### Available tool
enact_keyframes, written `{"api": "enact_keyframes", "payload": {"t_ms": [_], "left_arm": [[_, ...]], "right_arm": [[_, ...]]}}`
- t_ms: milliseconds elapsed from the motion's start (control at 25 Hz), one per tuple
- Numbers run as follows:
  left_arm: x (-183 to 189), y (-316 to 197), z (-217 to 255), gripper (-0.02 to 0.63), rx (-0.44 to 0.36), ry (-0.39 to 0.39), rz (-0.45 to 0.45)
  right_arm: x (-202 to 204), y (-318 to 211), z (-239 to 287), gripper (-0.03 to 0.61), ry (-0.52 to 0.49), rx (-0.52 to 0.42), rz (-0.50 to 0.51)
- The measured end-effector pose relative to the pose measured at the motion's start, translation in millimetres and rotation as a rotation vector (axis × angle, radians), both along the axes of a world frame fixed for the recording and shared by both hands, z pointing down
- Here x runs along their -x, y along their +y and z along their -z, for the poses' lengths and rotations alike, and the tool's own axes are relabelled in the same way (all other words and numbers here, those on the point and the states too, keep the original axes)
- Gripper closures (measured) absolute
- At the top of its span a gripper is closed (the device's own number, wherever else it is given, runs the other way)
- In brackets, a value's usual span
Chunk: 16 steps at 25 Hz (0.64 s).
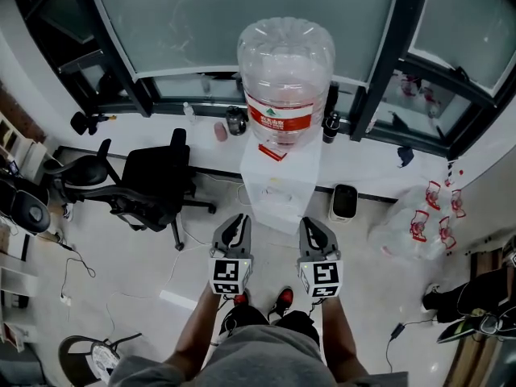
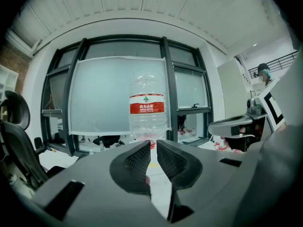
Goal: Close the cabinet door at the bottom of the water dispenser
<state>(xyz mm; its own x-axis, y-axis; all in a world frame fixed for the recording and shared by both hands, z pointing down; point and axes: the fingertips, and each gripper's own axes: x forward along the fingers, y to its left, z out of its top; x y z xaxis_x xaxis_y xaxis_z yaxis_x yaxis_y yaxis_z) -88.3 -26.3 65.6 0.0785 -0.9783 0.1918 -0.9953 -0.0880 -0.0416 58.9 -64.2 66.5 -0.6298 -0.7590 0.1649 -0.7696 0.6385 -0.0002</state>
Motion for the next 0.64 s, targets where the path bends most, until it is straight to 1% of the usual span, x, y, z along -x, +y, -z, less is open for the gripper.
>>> {"api": "enact_keyframes", "payload": {"t_ms": [640], "left_arm": [[1.2,-2.1,-2.7,0.554,0.0,0.006,0.001]], "right_arm": [[2.7,2.6,-3.1,0.554,0.012,0.006,0.009]]}}
